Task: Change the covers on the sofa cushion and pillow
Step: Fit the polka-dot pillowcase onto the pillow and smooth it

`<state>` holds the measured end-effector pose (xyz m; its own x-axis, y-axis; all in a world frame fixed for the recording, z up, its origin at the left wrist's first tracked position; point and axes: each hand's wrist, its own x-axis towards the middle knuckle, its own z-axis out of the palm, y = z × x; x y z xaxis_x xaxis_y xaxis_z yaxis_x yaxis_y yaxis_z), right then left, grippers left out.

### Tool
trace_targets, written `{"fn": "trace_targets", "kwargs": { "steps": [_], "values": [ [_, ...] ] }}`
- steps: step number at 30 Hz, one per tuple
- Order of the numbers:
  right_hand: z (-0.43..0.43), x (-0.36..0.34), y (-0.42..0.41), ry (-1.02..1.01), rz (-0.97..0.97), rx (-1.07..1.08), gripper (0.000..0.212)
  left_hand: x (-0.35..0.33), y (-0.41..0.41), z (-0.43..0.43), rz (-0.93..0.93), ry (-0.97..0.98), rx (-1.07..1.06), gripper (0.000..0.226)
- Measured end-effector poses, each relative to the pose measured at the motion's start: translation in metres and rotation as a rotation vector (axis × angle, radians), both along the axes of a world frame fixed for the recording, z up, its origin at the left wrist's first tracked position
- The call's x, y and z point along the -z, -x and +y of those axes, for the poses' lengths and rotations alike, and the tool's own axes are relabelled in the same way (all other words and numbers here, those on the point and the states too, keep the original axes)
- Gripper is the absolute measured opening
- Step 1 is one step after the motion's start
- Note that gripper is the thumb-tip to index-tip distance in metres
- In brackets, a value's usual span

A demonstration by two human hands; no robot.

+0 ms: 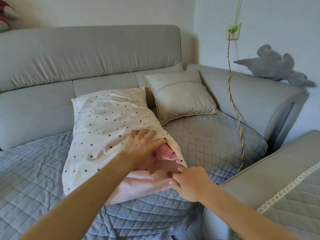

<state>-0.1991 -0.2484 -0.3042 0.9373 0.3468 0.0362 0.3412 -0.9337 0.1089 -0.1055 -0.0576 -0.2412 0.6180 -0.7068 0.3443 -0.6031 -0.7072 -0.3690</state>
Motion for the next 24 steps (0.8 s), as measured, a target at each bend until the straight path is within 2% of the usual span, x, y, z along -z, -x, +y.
{"fn": "trace_targets", "kwargs": {
  "steps": [4,6,9,11,14,17,21,24],
  "values": [
    [0.024,0.004,-0.011,-0.138,-0.09,-0.114,0.065,0.001,0.003,0.0,0.006,0.008,0.016,0.036],
    [0.036,0.004,-0.014,-0.189,-0.11,-0.141,0.056,0.008,0.002,0.0,0.029,-0.032,0.012,0.041],
    [0.043,0.006,-0.019,-0.148,-0.1,-0.141,0.028,0.013,-0.007,0.004,0.04,-0.08,0.003,0.055],
    [0.042,0.013,-0.024,-0.101,-0.087,-0.172,0.011,0.013,-0.012,0.005,0.003,-0.067,0.012,0.051],
    [0.043,0.013,-0.024,-0.111,0.039,-0.167,0.02,0.01,-0.018,0.006,-0.107,-0.042,0.057,0.032],
    [0.045,0.007,-0.021,-0.09,0.006,-0.15,0.023,0.005,-0.022,0.01,-0.1,-0.017,0.064,0.034],
    [0.048,0.004,-0.024,-0.111,0.025,-0.178,0.012,0.007,-0.022,0.011,-0.041,-0.017,0.05,0.043],
    [0.049,0.002,-0.021,-0.158,0.04,-0.142,0.022,0.011,-0.018,0.012,-0.022,0.001,0.059,0.045]
  ]
}}
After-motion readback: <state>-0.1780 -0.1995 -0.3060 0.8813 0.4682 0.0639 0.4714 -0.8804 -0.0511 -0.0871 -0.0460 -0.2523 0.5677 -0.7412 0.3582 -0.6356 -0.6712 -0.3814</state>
